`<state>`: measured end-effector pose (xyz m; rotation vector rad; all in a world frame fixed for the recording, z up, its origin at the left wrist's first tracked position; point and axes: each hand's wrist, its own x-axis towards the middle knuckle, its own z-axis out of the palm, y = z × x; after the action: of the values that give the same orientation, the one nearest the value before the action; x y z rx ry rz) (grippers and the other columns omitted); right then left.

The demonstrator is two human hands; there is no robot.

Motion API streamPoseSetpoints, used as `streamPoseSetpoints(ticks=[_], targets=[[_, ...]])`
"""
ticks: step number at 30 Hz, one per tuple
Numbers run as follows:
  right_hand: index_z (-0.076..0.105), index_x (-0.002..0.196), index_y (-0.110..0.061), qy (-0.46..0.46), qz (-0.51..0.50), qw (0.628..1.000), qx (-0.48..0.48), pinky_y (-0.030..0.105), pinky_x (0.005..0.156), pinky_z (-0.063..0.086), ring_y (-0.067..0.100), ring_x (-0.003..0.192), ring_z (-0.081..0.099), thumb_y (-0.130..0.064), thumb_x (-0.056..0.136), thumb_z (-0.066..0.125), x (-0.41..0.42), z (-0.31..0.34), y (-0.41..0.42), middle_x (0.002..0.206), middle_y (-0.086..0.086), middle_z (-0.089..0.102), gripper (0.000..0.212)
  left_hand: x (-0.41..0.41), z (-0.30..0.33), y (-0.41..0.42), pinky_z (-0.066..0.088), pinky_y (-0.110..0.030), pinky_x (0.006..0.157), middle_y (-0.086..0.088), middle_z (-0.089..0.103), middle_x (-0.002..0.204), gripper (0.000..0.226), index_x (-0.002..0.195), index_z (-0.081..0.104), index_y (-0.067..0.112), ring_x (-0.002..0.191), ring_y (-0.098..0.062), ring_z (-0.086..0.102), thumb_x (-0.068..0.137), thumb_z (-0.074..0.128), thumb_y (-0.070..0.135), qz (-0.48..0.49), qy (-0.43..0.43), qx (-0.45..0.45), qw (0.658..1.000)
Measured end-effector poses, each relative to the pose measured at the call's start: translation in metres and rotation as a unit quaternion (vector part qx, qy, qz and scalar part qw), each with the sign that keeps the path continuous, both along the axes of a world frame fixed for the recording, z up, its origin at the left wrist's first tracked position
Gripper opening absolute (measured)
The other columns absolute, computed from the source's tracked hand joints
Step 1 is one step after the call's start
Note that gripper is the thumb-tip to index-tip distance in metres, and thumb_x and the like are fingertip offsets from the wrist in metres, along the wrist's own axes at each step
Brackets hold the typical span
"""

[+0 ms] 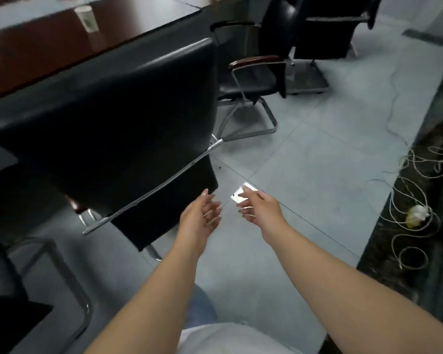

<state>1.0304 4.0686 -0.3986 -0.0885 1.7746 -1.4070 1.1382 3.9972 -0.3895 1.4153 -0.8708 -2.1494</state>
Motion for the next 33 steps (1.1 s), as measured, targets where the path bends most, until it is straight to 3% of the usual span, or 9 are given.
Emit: streamPoseSetpoints(ticks=[8,13,19,22,27,30,33], targets=[[0.063,0.078,-0.016,0.048,-0.133,0.988,-0.068,0.017,0.054,0.045,0.010,0.057,0.055,-0.029,0.089,0.060,-0.124,0.023,0.033,0.069,0.001,0.061,0.017,-0.144,0.017,-0.010,0.048,-0.025,0.067,0.006,0.065,0.066,0.021,0.081,0.062,0.018,0.068,-0.011,0.061,0.091,0.055,0.035,-0.098,0.024,-0.105,0.989],[0.062,0.078,-0.016,0.082,-0.124,0.987,-0.061,0.020,0.059,0.046,0.012,0.060,0.056,-0.032,0.088,0.061,-0.203,0.033,0.004,0.071,0.001,0.061,0.019,-0.234,0.022,-0.043,0.050,-0.025,0.071,0.002,0.065,0.077,0.022,0.089,0.061,0.016,0.072,-0.012,0.061,0.092,0.053,0.036,-0.110,0.029,-0.128,0.985],[0.063,0.092,-0.009,0.104,-0.062,0.993,-0.014,0.021,0.063,0.048,0.010,0.060,0.057,-0.035,0.087,0.062,-0.314,0.053,-0.069,0.071,0.000,0.062,0.027,-0.329,0.034,-0.125,0.049,-0.028,0.077,0.002,0.065,0.081,0.021,0.087,0.061,0.019,0.082,-0.014,0.061,0.092,0.053,0.038,-0.035,0.022,-0.100,0.994],[0.063,0.086,-0.013,0.103,-0.027,0.994,-0.027,0.021,0.064,0.048,0.011,0.061,0.056,-0.035,0.087,0.062,-0.353,0.063,-0.117,0.073,0.001,0.061,0.022,-0.358,0.044,-0.169,0.047,-0.031,0.081,0.002,0.065,0.079,0.020,0.086,0.060,0.018,0.080,-0.013,0.061,0.092,0.052,0.036,0.004,0.036,-0.103,0.994],[0.063,0.080,-0.014,0.063,0.044,0.995,-0.058,0.022,0.064,0.047,0.011,0.059,0.052,-0.033,0.087,0.063,-0.371,0.059,-0.195,0.068,0.001,0.058,0.020,-0.363,0.048,-0.218,0.048,-0.028,0.079,0.001,0.064,0.080,0.019,0.087,0.060,0.017,0.077,-0.012,0.061,0.093,0.052,0.033,0.064,0.011,-0.096,0.993],[0.063,0.084,-0.012,0.040,0.130,0.990,-0.043,0.020,0.058,0.044,0.010,0.055,0.051,-0.034,0.086,0.064,-0.370,0.049,-0.262,0.067,0.001,0.058,0.023,-0.352,0.038,-0.260,0.045,-0.024,0.068,-0.001,0.062,0.079,0.020,0.081,0.059,0.017,0.072,-0.012,0.058,0.093,0.052,0.031,0.144,-0.020,-0.095,0.985],[0.063,0.082,-0.015,0.036,0.198,0.979,-0.036,0.022,0.060,0.045,0.012,0.058,0.052,-0.036,0.087,0.063,-0.367,0.037,-0.315,0.068,0.001,0.059,0.022,-0.348,0.027,-0.282,0.042,-0.023,0.067,-0.002,0.061,0.078,0.020,0.083,0.059,0.016,0.069,-0.011,0.055,0.093,0.051,0.032,0.148,-0.056,-0.114,0.981]])
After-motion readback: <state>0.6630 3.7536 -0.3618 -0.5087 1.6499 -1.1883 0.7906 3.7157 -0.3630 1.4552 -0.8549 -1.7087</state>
